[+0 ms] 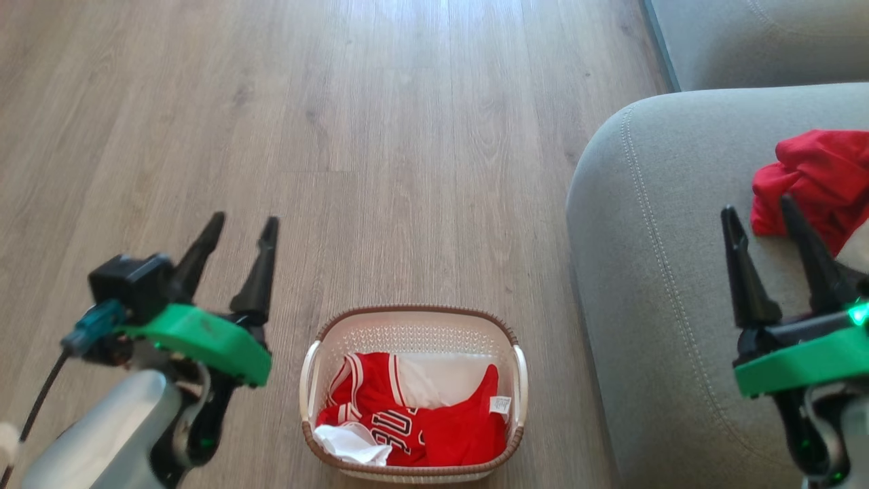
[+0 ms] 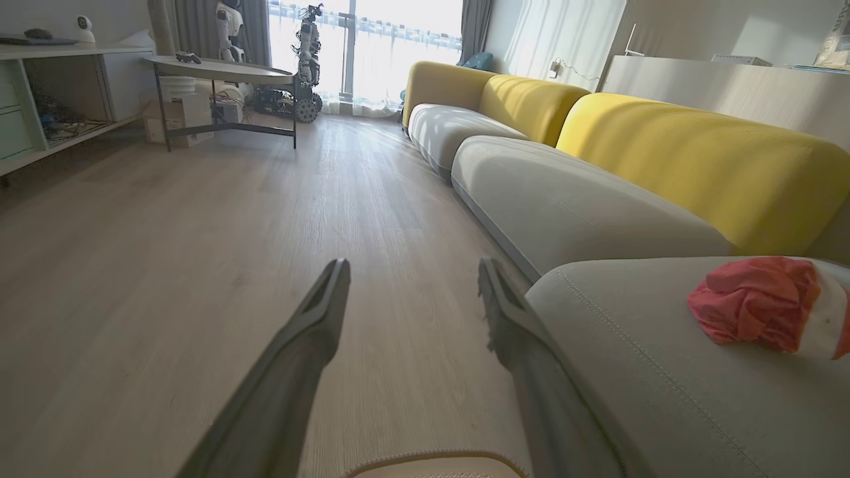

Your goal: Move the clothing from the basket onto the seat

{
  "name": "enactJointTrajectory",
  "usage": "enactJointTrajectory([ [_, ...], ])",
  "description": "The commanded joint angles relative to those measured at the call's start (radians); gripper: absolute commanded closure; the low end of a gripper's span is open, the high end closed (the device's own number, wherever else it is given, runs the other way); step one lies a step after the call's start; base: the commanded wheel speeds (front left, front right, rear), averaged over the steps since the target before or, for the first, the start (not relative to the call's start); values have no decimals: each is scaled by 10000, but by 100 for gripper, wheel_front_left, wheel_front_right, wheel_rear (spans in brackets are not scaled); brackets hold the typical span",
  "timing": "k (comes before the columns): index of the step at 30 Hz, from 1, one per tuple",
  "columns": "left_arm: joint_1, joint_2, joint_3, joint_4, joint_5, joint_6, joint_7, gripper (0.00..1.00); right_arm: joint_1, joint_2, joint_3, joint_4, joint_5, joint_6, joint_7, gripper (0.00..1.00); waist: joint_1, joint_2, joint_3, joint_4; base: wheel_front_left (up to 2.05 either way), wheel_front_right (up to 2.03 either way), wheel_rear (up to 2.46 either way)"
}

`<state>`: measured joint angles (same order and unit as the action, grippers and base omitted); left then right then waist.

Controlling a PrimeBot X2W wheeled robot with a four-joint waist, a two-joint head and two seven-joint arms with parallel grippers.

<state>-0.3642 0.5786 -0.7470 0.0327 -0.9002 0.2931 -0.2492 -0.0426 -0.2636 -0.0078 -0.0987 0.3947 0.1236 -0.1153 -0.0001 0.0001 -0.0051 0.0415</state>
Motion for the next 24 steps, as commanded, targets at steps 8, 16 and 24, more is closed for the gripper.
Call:
enactJointTrajectory([
  [8, 1068, 560, 1866, -743, 1131, 281, -124, 0, 448, 200, 168, -37, -216, 71, -706, 0, 1, -1, -21, -13, 0, 0, 0],
  [16, 2292, 195, 2879, -956, 2215, 375, -125, 0, 794, 426, 257, 464, -370, 71, -1099, 0, 1, -1, -48, -64, 0, 0, 0],
  [24, 3023, -305, 3688, -992, 2873, 189, -125, 0, 898, 445, 261, 702, -326, 71, -1273, 0, 1, -1, -64, -91, 0, 0, 0],
])
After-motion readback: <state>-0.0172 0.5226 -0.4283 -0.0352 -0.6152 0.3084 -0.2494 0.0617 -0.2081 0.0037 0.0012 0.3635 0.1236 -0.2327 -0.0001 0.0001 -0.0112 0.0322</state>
